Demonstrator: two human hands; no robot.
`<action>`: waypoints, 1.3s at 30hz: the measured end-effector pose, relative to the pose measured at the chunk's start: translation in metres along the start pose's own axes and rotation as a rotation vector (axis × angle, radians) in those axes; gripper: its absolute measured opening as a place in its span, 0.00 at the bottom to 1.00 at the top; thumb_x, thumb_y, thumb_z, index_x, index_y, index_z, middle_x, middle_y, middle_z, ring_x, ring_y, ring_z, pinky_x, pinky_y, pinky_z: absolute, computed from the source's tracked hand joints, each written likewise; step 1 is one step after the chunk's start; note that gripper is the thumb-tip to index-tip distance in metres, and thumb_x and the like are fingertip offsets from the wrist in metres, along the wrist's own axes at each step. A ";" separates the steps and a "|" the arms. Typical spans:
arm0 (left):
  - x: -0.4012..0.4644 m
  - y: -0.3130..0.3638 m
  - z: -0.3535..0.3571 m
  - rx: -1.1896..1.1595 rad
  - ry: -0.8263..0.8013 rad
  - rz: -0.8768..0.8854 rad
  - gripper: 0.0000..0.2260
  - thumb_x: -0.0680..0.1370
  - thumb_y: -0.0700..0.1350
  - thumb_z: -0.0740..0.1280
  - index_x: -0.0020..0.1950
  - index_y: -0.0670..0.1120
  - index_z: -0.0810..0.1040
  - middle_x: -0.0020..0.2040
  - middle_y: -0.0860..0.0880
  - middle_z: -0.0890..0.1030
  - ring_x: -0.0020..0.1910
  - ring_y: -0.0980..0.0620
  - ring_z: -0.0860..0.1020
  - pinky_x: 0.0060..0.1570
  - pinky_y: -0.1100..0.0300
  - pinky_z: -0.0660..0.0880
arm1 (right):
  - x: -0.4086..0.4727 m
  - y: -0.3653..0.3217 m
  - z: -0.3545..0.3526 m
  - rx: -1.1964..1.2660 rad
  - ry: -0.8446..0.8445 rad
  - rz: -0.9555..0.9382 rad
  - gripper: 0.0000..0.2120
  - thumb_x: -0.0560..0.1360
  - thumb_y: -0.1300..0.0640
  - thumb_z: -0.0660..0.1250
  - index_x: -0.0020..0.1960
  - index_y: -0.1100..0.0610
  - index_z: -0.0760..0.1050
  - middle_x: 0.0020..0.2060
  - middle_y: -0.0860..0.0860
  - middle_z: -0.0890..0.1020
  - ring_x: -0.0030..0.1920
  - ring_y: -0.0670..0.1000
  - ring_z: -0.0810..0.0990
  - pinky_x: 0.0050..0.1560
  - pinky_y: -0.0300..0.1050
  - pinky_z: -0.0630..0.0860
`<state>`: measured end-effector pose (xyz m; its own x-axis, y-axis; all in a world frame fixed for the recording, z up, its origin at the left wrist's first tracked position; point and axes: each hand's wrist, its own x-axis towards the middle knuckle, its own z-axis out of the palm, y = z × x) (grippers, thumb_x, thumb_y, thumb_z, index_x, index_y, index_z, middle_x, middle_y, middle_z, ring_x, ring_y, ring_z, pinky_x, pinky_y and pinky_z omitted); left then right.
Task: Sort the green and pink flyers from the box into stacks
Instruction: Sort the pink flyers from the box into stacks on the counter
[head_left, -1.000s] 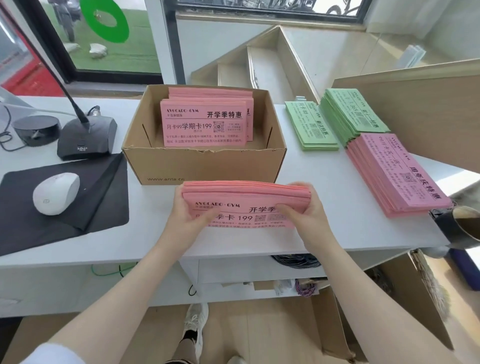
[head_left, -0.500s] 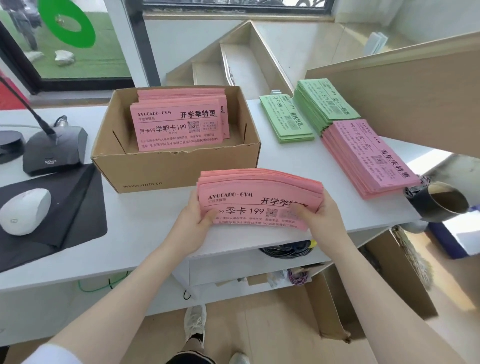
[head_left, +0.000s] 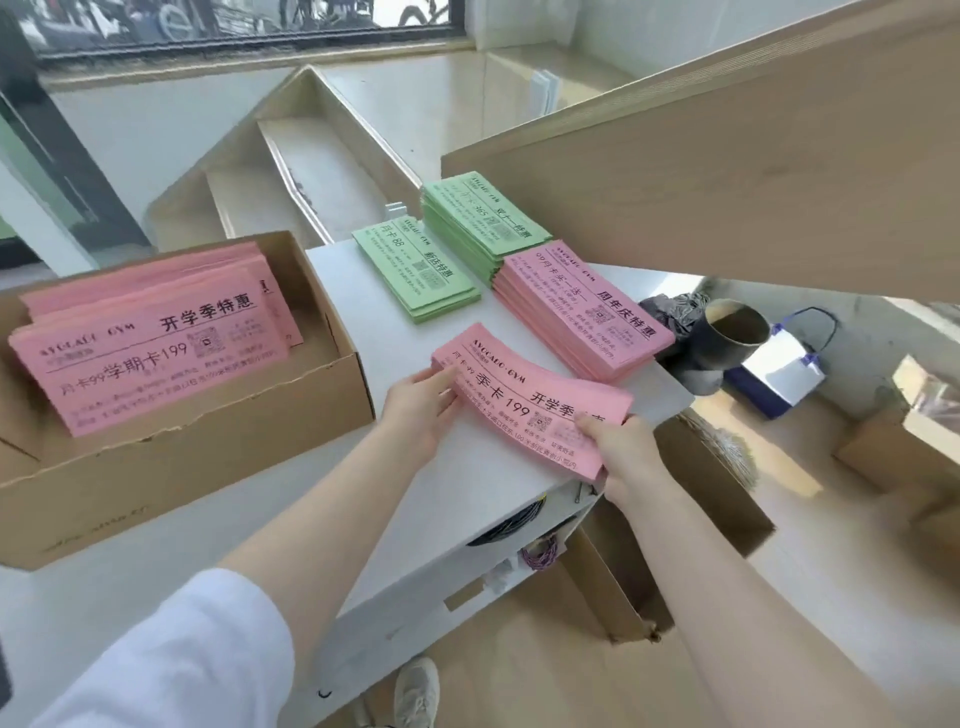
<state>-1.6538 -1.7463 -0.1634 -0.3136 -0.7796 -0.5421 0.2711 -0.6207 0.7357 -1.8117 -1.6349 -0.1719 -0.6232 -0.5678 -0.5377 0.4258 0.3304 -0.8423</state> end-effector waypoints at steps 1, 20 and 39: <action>0.008 0.001 0.005 0.009 0.004 0.009 0.03 0.78 0.35 0.62 0.47 0.40 0.74 0.45 0.43 0.80 0.42 0.51 0.79 0.45 0.62 0.76 | 0.005 0.001 0.004 0.006 0.008 -0.003 0.11 0.75 0.65 0.66 0.56 0.63 0.70 0.49 0.59 0.81 0.41 0.55 0.82 0.34 0.49 0.82; 0.050 -0.015 0.026 0.017 -0.121 0.147 0.22 0.79 0.38 0.53 0.73 0.49 0.61 0.70 0.51 0.70 0.67 0.52 0.69 0.70 0.54 0.60 | 0.032 -0.024 0.009 -0.245 -0.089 0.060 0.06 0.75 0.70 0.63 0.49 0.72 0.77 0.41 0.64 0.83 0.34 0.53 0.84 0.35 0.40 0.81; -0.034 -0.003 0.008 0.314 0.006 0.480 0.13 0.77 0.38 0.60 0.59 0.50 0.75 0.58 0.56 0.77 0.60 0.57 0.74 0.64 0.59 0.67 | -0.006 -0.061 0.032 -0.602 -0.605 -0.177 0.13 0.78 0.56 0.62 0.36 0.60 0.76 0.19 0.48 0.73 0.18 0.44 0.65 0.19 0.34 0.59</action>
<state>-1.6512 -1.7168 -0.1436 -0.2164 -0.9691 -0.1187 0.0984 -0.1427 0.9849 -1.8132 -1.6761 -0.1161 -0.1193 -0.8951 -0.4297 -0.1701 0.4448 -0.8793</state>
